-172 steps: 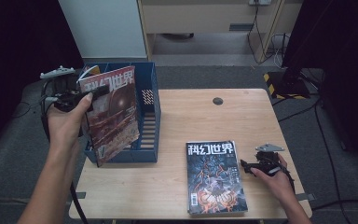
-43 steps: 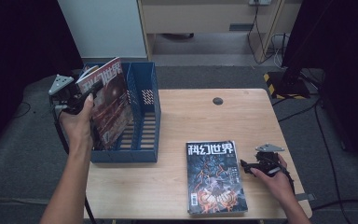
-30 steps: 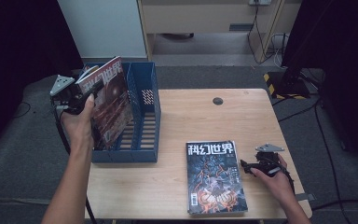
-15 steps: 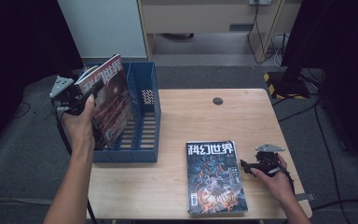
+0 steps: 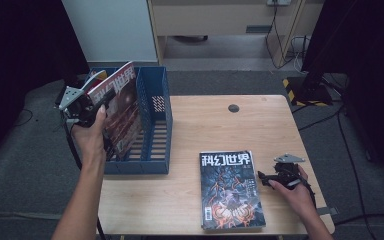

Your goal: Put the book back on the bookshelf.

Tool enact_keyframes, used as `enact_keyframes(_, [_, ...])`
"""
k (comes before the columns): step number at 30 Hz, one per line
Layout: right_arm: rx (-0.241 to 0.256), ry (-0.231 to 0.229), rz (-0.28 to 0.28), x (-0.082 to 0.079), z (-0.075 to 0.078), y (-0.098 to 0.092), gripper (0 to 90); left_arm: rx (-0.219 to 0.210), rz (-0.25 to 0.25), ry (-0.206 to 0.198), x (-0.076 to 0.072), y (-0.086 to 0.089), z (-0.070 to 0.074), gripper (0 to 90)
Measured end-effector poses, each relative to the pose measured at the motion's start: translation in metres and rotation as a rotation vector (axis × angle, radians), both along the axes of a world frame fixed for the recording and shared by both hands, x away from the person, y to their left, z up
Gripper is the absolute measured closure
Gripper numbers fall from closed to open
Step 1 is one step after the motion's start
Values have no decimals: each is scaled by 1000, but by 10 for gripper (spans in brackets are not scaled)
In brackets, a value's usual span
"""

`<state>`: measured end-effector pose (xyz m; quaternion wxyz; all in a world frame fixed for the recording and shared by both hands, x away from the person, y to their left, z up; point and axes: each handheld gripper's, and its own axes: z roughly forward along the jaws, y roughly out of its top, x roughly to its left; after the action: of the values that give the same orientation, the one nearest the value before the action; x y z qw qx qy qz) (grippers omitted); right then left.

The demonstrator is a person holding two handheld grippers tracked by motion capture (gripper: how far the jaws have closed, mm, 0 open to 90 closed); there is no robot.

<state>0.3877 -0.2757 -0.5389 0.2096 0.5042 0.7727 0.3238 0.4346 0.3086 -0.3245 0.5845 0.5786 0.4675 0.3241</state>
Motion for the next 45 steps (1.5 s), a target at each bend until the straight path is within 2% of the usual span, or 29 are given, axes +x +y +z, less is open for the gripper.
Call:
enact_keyframes(5, [0,0,0,0,0,0,46,1,0,-5,1,2,-3,832])
enact_keyframes(10, [0,0,0,0,0,0,45,-26,11,-4,0,6,-9,831])
enact_keyframes(19, [0,0,0,0,0,0,46,-31,20,-2,0,6,-16,831])
enact_keyframes(31, [0,0,0,0,0,0,46,-12,32,12,4,6,-21,832])
enact_keyframes(37, [0,0,0,0,0,0,46,-20,56,12,6,5,-26,832])
enact_keyframes(42, [0,0,0,0,0,0,46,8,52,14,7,0,-29,832])
enact_keyframes(45, [0,0,0,0,0,0,46,6,52,8,7,0,-31,832])
